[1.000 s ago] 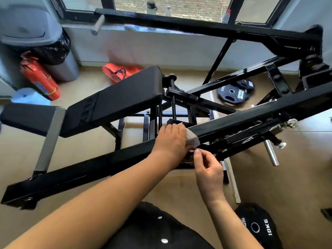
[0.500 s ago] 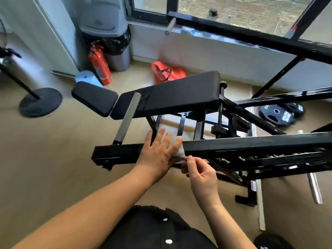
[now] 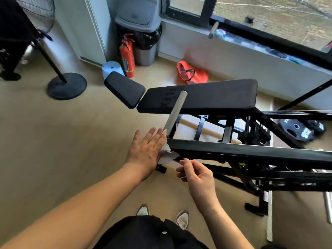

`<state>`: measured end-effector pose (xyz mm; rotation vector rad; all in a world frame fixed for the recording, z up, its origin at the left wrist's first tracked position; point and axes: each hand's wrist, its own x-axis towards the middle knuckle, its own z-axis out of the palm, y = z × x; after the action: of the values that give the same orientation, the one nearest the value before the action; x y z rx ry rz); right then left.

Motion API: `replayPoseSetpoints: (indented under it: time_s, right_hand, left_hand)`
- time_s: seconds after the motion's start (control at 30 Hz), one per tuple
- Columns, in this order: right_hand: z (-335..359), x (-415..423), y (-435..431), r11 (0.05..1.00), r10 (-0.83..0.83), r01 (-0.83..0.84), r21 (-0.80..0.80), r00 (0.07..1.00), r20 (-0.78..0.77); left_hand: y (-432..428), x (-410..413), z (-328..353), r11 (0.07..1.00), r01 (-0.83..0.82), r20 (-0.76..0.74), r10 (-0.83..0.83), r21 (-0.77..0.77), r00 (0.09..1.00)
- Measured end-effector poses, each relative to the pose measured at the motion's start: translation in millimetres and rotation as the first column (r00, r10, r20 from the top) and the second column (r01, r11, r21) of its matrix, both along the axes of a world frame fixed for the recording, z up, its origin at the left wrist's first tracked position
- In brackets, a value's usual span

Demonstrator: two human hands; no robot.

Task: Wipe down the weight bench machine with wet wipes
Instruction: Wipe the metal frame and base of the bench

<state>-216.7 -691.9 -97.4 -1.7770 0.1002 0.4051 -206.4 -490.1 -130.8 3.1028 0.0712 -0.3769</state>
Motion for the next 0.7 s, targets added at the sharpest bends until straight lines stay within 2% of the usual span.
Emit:
replayPoseSetpoints:
  time_s: [0.13,0.23,0.33,0.47,0.57,0.63,0.7]
  right_hand:
    - [3,-18,-22,0.998,-0.045,0.044,-0.033,0.999,-0.021]
    - [4,-29,-56,0.991,-0.123,0.121,-0.058,0.992,-0.024]
    - [8,-30,-93,0.982,-0.186,0.184,-0.049,0.982,-0.022]
    - [19,-30,-150,0.970,-0.231,0.232,0.073,0.973,-0.023]
    - [21,-34,-206,0.947,-0.264,0.268,0.179,0.963,-0.047]
    - [21,-39,-251,0.932,-0.299,0.306,0.194,0.952,-0.065]
    - [19,-42,-304,0.924,-0.358,0.359,0.135,0.933,-0.036]
  left_hand:
    - [-1,-16,2,0.992,-0.079,-0.028,0.077,-0.101,0.997]
    - [-36,-34,10,0.956,0.032,0.087,-0.007,-0.291,0.996]
    - [-101,-39,24,0.861,0.239,0.216,-0.155,-0.449,0.964]
    - [-189,-34,30,0.782,0.352,0.231,-0.268,-0.515,0.935]
    - [-260,-29,21,0.678,0.454,0.298,-0.342,-0.578,0.891]
    - [-312,-28,16,0.596,0.492,0.333,-0.363,-0.635,0.870]
    - [-365,-31,17,0.525,0.448,0.287,-0.362,-0.724,0.887]
